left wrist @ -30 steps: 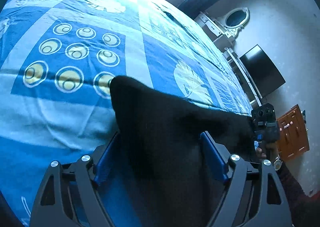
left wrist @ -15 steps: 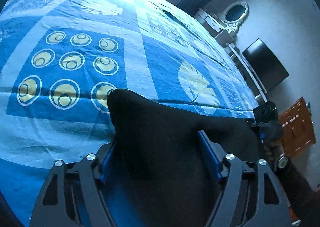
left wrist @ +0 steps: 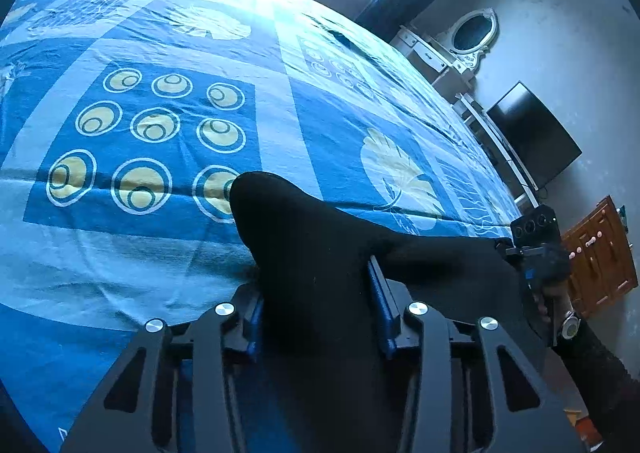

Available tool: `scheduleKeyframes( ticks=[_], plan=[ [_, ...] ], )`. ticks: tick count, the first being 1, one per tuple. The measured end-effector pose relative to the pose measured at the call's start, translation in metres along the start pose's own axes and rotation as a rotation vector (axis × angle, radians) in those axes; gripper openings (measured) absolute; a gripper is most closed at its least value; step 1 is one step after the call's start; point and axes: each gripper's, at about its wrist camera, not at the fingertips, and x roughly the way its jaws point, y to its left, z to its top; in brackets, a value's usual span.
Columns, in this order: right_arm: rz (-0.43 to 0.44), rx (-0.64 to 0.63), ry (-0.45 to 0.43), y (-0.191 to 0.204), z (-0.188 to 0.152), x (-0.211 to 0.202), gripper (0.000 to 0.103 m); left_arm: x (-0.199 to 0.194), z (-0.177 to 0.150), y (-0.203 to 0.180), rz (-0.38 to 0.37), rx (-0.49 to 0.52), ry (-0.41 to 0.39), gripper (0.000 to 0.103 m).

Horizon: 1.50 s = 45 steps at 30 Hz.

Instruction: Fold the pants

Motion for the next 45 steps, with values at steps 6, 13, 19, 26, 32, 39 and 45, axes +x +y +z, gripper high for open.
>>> scheduleKeyframes(
  ticks=[6,13,19,26,32,39,45],
  plan=[
    [0.001,-0.001,-0.004,-0.002,0.005,0.000,0.033,-0.001,-0.002,0.003,-0.018,-0.013,-0.008,0.041],
    [0.028,0.010,-0.024,-0.006,0.005,-0.005,0.034,-0.002,-0.003,0.011,-0.063,-0.052,-0.012,0.047],
    [0.085,0.031,-0.048,-0.014,0.005,-0.015,0.037,-0.005,-0.006,0.014,-0.116,-0.053,-0.027,0.063],
    [0.130,0.044,-0.070,-0.017,0.005,-0.027,0.045,-0.005,-0.004,0.007,-0.129,-0.015,-0.029,0.081],
    [0.129,0.049,-0.093,-0.020,-0.001,-0.042,0.052,-0.010,-0.008,0.009,-0.143,-0.033,-0.033,0.081],
    [0.125,0.040,-0.123,-0.011,-0.031,-0.056,0.063,-0.024,-0.029,0.001,-0.112,-0.029,-0.027,0.081],
    [0.116,0.057,-0.142,-0.008,-0.068,-0.063,0.064,-0.044,-0.060,-0.005,-0.107,-0.085,-0.035,0.081]
  ],
)
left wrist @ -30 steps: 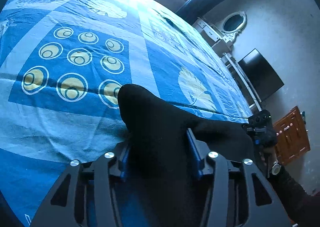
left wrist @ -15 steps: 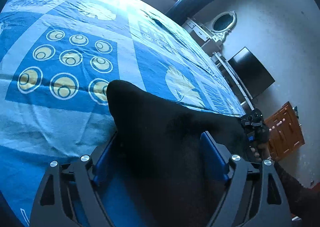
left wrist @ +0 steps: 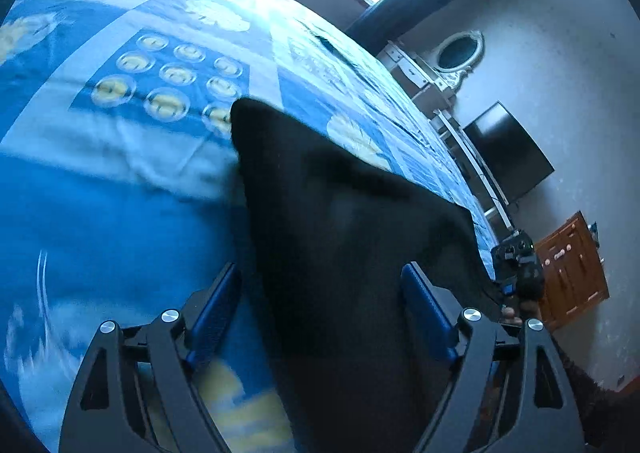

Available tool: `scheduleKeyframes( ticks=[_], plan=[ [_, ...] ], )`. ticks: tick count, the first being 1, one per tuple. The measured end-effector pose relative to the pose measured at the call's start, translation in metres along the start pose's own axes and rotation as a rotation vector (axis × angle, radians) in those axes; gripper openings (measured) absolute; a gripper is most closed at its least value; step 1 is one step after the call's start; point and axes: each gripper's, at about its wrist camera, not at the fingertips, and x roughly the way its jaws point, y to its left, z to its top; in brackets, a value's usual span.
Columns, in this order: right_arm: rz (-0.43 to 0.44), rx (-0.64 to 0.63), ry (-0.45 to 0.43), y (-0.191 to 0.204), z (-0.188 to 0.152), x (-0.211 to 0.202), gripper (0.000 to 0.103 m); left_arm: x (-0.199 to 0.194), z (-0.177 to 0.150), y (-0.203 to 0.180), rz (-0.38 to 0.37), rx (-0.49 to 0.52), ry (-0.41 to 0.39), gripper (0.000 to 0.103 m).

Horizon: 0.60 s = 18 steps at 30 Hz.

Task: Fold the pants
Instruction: 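Open both grippers and release the folded pants onto the bed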

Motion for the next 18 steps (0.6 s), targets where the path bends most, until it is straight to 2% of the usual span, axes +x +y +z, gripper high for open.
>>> scheduleKeyframes(
  ticks=[6,9,15,18],
  plan=[
    [-0.024,-0.005,-0.032,0.009,-0.046,-0.016,0.072,-0.017,-0.037,-0.016,0.048,-0.018,-0.006,0.081],
    [-0.045,-0.017,-0.034,0.010,-0.068,-0.023,0.072,-0.025,-0.054,-0.025,0.079,-0.036,-0.006,0.081],
    [-0.140,-0.023,-0.081,0.020,-0.110,-0.034,0.073,-0.045,-0.074,-0.035,0.161,-0.133,-0.037,0.081],
    [-0.182,-0.023,-0.101,0.026,-0.123,-0.035,0.075,-0.058,-0.082,-0.041,0.226,-0.138,-0.064,0.081]
  ],
)
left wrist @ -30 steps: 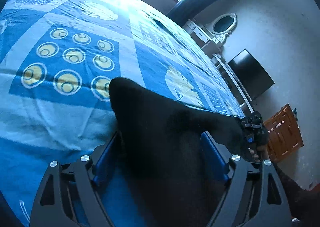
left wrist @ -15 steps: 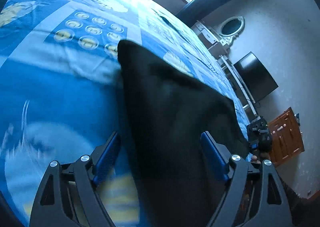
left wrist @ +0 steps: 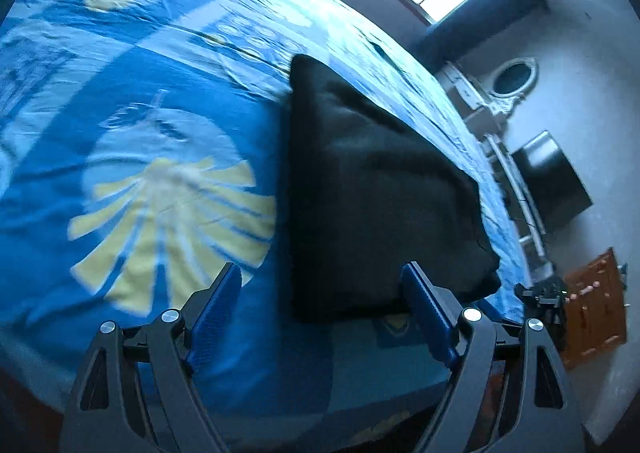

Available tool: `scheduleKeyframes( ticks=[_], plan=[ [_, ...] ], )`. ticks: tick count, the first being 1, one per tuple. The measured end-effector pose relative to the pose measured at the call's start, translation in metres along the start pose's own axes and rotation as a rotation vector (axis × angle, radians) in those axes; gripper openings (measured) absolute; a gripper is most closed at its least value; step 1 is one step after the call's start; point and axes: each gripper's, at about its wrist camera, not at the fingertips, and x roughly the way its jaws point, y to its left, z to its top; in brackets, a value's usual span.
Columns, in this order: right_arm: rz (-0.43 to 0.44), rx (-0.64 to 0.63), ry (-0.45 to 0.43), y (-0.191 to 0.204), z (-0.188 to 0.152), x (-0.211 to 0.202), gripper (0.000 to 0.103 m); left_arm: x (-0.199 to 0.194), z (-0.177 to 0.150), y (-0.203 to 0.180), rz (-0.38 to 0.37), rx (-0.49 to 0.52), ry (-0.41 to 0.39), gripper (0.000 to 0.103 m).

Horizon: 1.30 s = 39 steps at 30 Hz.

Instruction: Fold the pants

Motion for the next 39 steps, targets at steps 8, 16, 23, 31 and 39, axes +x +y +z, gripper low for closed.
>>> scheduleKeyframes(
  ticks=[8,16,23,31,39],
  plan=[
    [-0.136,-0.091,-0.003,0.024,-0.027,0.006,0.083,-0.027,-0.028,-0.021,0.203,0.097,-0.033,0.081],
    [-0.395,-0.255,-0.064,0.063,-0.061,0.006,0.084,-0.055,-0.043,-0.063,0.390,0.212,-0.192,0.081],
    [-0.524,-0.503,-0.113,0.108,-0.089,0.008,0.086,-0.059,-0.062,-0.085,0.407,0.193,-0.283,0.081],
    [-0.498,-0.569,-0.122,0.128,-0.090,-0.004,0.091,-0.054,-0.069,-0.102,0.465,0.229,-0.277,0.081],
    [-0.507,-0.599,-0.116,0.131,-0.091,0.007,0.091,-0.051,-0.072,-0.116,0.505,0.301,-0.300,0.081]
  ],
)
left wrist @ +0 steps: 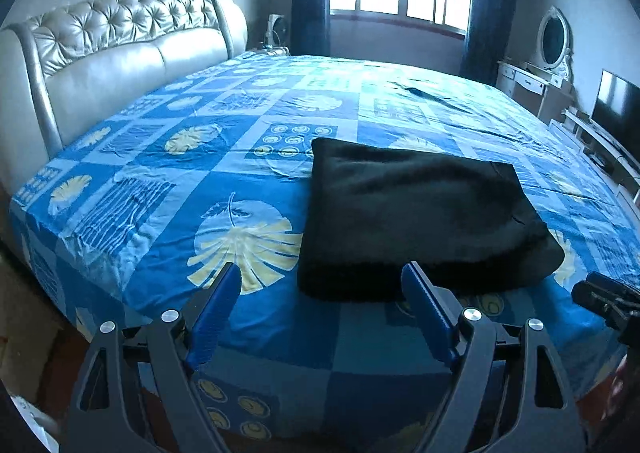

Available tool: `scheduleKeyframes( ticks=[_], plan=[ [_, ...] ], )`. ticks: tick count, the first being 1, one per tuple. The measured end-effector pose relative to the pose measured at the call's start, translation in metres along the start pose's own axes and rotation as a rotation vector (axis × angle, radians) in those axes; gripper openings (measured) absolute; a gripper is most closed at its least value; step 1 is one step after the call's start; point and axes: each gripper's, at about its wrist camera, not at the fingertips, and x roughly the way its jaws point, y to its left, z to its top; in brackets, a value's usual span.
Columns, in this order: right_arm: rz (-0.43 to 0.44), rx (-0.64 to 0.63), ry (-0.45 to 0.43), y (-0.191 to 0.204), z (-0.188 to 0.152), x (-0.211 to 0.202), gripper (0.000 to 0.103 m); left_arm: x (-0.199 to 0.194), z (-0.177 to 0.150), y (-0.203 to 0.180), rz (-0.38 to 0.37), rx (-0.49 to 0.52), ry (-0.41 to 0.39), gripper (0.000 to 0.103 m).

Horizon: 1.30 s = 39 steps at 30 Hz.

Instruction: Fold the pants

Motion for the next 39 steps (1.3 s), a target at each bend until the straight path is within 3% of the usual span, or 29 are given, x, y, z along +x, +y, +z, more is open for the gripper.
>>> scheduleKeyframes(
  ticks=[3,11,32,39],
  plan=[
    [-0.002,-0.018,0.004,0.002,0.000,0.002,0.091,0.002,0.001,-0.001,-0.027,-0.017,0.011,0.081],
    [-0.008,-0.001,-0.014,-0.002,0.001,0.002,0.091,0.007,-0.001,0.003,-0.011,-0.058,0.037,0.081],
    [-0.022,-0.003,-0.020,-0.002,0.003,0.002,0.091,0.003,-0.012,-0.023,0.035,0.068,0.015,0.082],
    [-0.020,-0.004,-0.020,-0.003,0.003,0.002,0.091,-0.001,-0.012,-0.029,0.048,0.105,-0.013,0.087]
  ],
)
